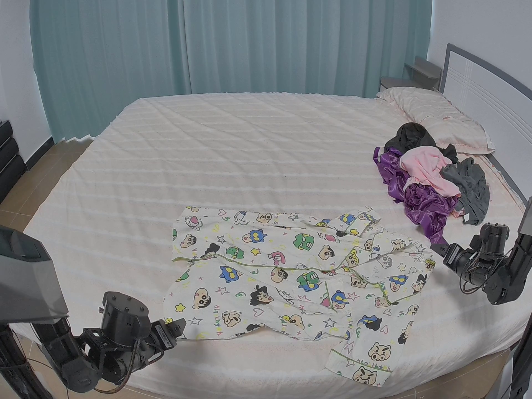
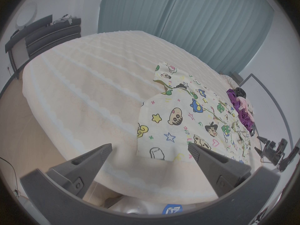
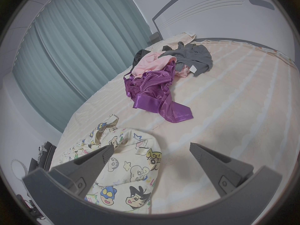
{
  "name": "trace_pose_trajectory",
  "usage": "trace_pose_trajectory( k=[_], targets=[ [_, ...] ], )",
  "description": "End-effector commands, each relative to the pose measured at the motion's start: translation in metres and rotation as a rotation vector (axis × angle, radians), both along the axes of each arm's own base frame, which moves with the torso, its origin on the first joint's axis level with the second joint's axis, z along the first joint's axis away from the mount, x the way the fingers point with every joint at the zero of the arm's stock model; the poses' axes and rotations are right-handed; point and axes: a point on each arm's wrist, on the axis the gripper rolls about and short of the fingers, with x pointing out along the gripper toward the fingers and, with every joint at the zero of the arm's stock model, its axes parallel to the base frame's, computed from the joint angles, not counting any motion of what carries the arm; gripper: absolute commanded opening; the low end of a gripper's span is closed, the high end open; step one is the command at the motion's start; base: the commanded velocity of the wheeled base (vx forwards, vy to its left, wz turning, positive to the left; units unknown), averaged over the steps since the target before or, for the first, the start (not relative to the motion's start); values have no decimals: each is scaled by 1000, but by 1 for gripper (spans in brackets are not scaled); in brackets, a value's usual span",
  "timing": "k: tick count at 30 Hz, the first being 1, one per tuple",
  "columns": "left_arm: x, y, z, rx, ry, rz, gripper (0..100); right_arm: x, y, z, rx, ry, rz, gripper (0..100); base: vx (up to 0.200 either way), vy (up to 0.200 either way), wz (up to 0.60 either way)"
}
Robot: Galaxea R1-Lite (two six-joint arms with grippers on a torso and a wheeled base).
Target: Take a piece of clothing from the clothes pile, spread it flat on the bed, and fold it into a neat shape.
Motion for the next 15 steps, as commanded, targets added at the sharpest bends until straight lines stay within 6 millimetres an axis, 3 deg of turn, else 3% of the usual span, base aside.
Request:
trace_pose_trajectory(
  k=[1,6,15],
  targets=[
    [11,5,-1,-12,1,26,100,-2,4,1,3,1,10,100,0,0,0],
    [20,-1,-3,-53,10,-17,100,-3,6,1,0,0,20,100,0,0,0],
    [33,-8,-24,-19,62,-32,100,-3,7,0,3,1,21,100,0,0,0]
  ],
)
